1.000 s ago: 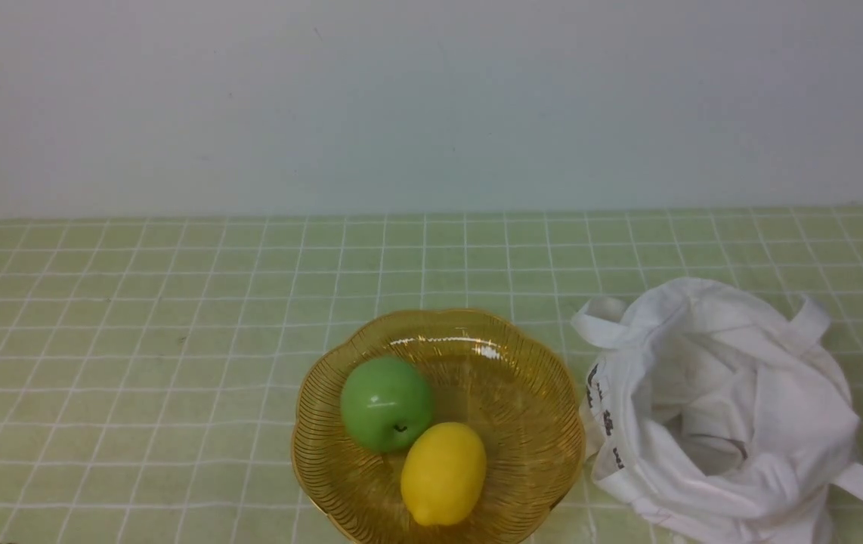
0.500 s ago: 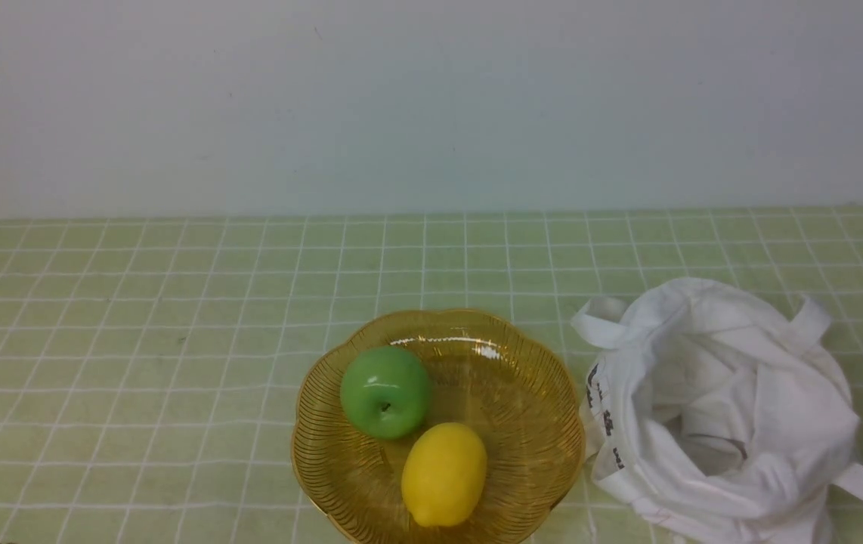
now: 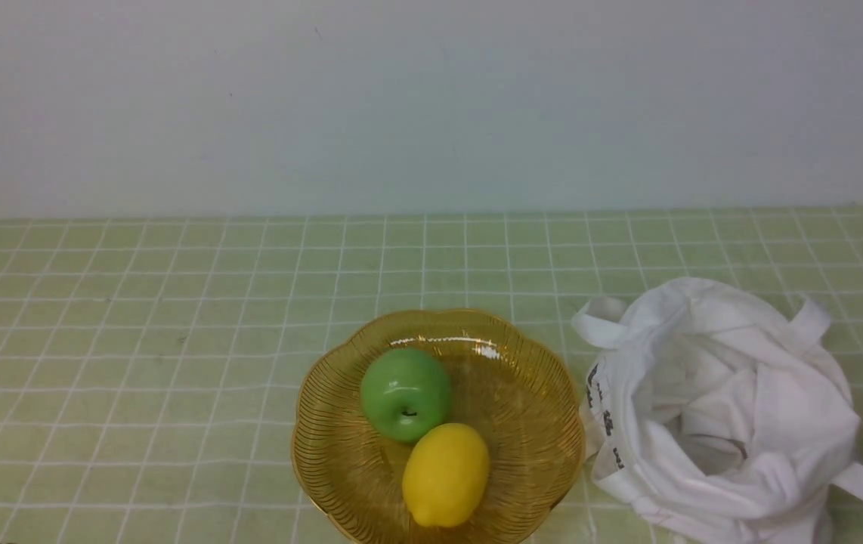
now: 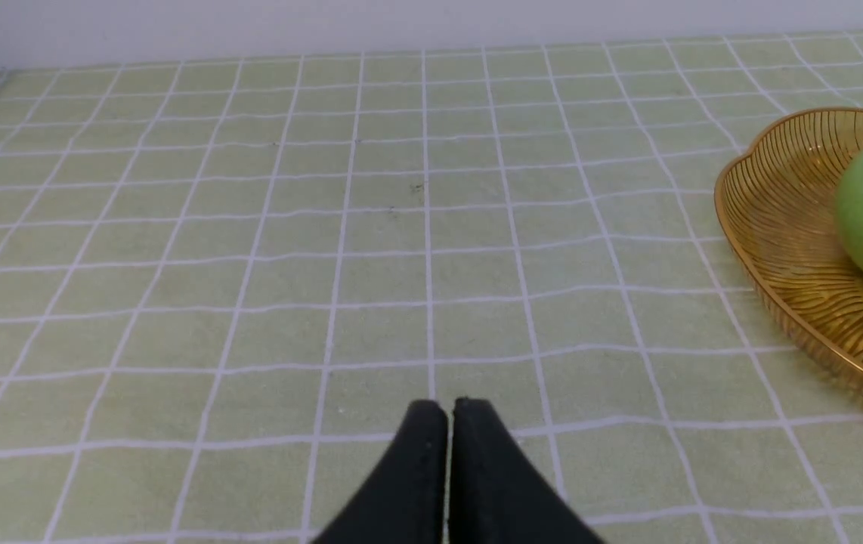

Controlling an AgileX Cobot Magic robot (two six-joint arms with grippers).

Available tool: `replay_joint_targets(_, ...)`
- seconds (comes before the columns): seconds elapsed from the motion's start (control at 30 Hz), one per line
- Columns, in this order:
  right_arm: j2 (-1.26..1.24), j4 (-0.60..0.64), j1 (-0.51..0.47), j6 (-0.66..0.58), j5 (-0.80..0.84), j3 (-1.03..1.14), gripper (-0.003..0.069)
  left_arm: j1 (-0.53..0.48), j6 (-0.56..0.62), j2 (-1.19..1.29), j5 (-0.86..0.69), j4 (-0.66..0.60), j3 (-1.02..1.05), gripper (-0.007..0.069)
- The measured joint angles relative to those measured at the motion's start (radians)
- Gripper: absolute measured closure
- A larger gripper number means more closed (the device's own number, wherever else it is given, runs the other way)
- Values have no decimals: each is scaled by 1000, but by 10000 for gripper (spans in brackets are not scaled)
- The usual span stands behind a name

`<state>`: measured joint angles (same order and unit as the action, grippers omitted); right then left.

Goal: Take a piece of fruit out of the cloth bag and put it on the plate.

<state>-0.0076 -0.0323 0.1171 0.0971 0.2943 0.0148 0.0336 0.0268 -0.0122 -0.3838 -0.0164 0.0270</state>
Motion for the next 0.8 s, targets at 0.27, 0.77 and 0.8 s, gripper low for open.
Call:
replay_joint_targets(0.27, 0, 0, -50, 0, 36, 15, 674, 0, 0, 0, 0, 0, 0, 632)
replay_joint_targets(0.77, 0, 0, -50, 0, 57, 13, 674, 0, 0, 0, 0, 0, 0, 632)
replay_joint_targets(0.8, 0, 0, -50, 1, 57, 13, 674, 0, 0, 0, 0, 0, 0, 632)
